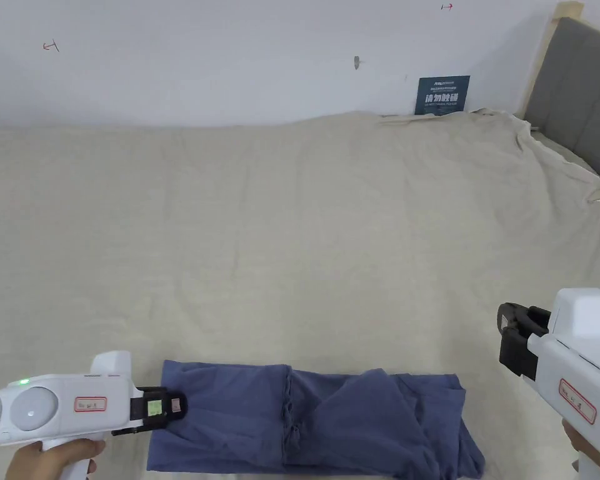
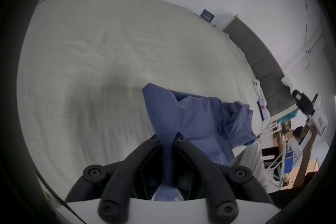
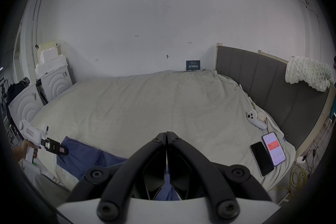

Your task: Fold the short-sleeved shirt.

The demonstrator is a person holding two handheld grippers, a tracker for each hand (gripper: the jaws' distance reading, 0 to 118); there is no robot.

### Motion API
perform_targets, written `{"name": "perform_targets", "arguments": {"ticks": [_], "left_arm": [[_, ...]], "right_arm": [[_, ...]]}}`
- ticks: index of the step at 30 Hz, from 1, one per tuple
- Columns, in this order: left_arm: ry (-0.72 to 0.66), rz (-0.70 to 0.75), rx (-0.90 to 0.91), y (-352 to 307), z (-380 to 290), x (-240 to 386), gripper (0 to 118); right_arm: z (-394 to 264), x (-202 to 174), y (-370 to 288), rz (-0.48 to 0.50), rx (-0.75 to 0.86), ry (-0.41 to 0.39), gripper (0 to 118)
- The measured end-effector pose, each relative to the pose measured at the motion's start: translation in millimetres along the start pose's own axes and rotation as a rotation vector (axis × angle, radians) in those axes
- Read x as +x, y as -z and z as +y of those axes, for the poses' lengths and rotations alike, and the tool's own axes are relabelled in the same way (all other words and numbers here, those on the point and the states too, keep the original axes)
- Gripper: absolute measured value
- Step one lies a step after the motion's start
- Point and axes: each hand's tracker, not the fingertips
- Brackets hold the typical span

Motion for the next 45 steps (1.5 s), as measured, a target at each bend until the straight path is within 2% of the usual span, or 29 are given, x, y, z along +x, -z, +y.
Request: {"name": "perform_targets", "arguments": {"ticks": [3, 10, 17, 20, 30, 33, 40, 45], "left_arm": [[0.025, 0.079, 0.021, -22, 3, -13, 7], [-0.024, 0.184, 0.035, -72, 6, -38, 7], [-0.007, 0.186, 0.009, -75, 16, 10, 7], [0.036, 0.100, 0.000, -67, 26, 46, 7], [0.219, -0.060, -0.151, 20, 38, 154, 7], [0.230, -0.116, -0.206, 56, 35, 173, 7], [0.253, -0.070, -0.296, 134, 10, 207, 7], [0.245, -0.057, -0.323, 157, -7, 215, 7]], "right_arm": [[0, -2, 1, 0.006, 0.000, -0.002, 0], [0, -6, 5, 0.024, -0.001, -0.004, 0], [-1, -7, 6, 0.034, -0.003, -0.007, 0], [-1, -7, 5, 0.035, 0.001, -0.006, 0], [-4, 6, 0, 0.023, 0.010, 0.010, 0], [-5, 9, -1, 0.018, 0.012, 0.014, 0], [-9, 16, -4, -0.001, 0.005, 0.026, 0], [-12, 20, -7, -0.015, -0.003, 0.032, 0]]}}
